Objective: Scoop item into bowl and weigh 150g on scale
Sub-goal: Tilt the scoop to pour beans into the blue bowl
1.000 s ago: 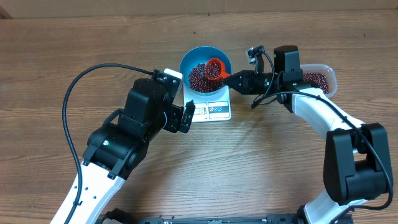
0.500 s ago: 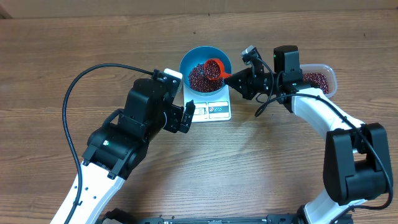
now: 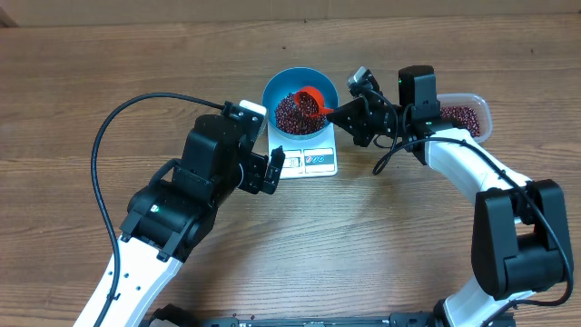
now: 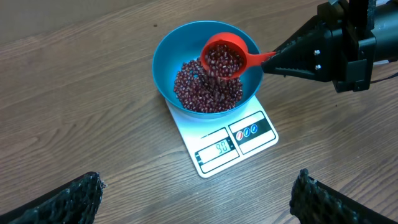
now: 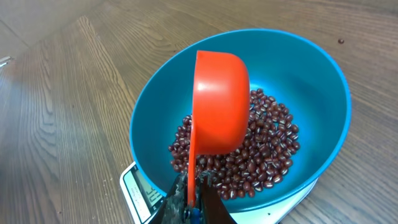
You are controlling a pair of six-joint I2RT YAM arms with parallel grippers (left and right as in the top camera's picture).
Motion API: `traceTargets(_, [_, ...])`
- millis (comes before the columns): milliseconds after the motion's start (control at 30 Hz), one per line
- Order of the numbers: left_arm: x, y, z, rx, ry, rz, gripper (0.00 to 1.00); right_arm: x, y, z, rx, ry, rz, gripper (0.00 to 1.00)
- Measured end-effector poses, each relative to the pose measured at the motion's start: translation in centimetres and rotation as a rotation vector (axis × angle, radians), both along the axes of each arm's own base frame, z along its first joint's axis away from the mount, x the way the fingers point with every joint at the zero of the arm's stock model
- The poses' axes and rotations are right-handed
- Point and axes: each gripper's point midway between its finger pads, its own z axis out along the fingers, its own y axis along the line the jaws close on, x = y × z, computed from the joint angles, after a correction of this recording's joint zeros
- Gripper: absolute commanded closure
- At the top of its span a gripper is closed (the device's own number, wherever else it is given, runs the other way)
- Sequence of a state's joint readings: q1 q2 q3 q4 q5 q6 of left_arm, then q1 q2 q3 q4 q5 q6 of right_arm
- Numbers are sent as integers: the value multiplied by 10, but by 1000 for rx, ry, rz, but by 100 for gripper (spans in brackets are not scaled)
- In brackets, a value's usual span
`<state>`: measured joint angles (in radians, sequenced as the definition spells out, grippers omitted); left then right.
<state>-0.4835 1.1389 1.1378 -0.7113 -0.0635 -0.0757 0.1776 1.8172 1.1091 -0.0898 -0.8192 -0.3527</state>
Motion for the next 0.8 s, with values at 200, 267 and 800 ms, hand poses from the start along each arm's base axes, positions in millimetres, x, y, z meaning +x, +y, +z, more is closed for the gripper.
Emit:
traceTargets(200, [0,0,0,0,0,0,1,1,0,1,-13,-41,17,96])
traceTargets(267, [0,0,0,0,0,0,0,1,0,1,-24,-69,32,96])
traceTargets(800, [0,0,0,0,0,0,0,10,2,12,-108,-351,141,96])
